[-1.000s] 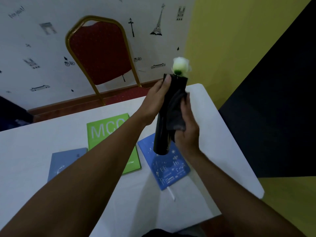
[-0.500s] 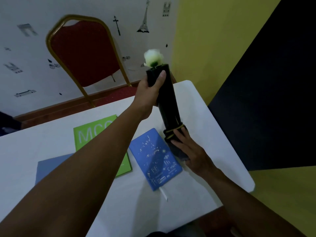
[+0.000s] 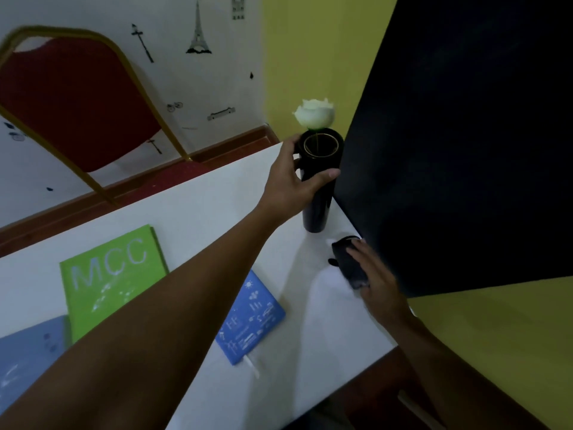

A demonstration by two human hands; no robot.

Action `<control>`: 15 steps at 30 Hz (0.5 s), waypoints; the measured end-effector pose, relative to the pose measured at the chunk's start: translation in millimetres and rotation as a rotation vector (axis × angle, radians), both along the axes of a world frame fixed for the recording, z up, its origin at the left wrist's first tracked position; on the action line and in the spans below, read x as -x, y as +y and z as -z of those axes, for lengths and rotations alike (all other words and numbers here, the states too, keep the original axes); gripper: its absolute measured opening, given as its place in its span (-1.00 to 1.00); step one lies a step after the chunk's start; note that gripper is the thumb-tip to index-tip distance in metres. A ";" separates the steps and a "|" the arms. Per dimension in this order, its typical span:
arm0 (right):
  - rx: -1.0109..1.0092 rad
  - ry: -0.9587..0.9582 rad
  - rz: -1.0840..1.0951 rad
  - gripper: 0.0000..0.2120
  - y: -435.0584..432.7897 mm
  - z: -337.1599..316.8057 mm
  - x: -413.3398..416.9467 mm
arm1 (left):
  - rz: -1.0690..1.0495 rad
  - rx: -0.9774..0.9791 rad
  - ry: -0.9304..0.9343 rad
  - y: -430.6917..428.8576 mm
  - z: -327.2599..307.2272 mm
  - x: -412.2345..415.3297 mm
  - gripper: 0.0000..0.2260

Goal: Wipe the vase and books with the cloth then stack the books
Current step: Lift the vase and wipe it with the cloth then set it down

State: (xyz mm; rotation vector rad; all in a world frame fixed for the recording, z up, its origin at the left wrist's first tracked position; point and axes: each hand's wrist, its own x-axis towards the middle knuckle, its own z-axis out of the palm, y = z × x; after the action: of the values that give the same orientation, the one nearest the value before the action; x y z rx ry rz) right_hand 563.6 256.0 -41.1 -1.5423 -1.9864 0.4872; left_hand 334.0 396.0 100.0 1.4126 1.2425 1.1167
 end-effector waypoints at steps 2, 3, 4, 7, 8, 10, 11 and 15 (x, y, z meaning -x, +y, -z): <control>0.039 -0.036 -0.015 -0.29 0.4 9.0 -3.0 | 0.000 -0.033 0.034 4.3 5.8 -11.7 -0.33; 0.050 -0.062 -0.028 -0.28 1.4 12.4 -1.8 | -0.001 -0.039 0.042 6.5 8.1 -16.3 -0.32; 0.055 -0.093 -0.046 -0.28 3.1 15.4 0.8 | -0.002 -0.038 0.048 8.6 9.8 -20.0 -0.32; 0.102 -0.194 -0.079 -0.25 9.1 25.8 7.9 | 0.007 -0.045 0.077 14.3 15.0 -27.9 -0.31; 0.123 -0.223 -0.080 -0.25 10.0 29.6 9.5 | 0.011 -0.048 0.088 15.3 16.8 -29.5 -0.31; 0.144 -0.259 -0.080 -0.24 9.4 37.7 11.3 | 0.022 -0.056 0.102 16.0 20.0 -31.8 -0.31; 0.153 -0.265 -0.078 -0.23 9.0 41.6 11.5 | 0.028 -0.057 0.107 16.1 21.7 -32.7 -0.32; 0.193 -0.268 -0.066 -0.19 9.0 47.3 11.6 | 0.050 -0.060 0.151 15.1 29.1 -34.9 -0.32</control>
State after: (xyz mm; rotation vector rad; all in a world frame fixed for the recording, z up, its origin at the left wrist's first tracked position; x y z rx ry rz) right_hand 552.0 265.0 -88.3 -1.7407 -2.2545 0.5355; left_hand 368.9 411.1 71.0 1.5890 1.2806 1.0371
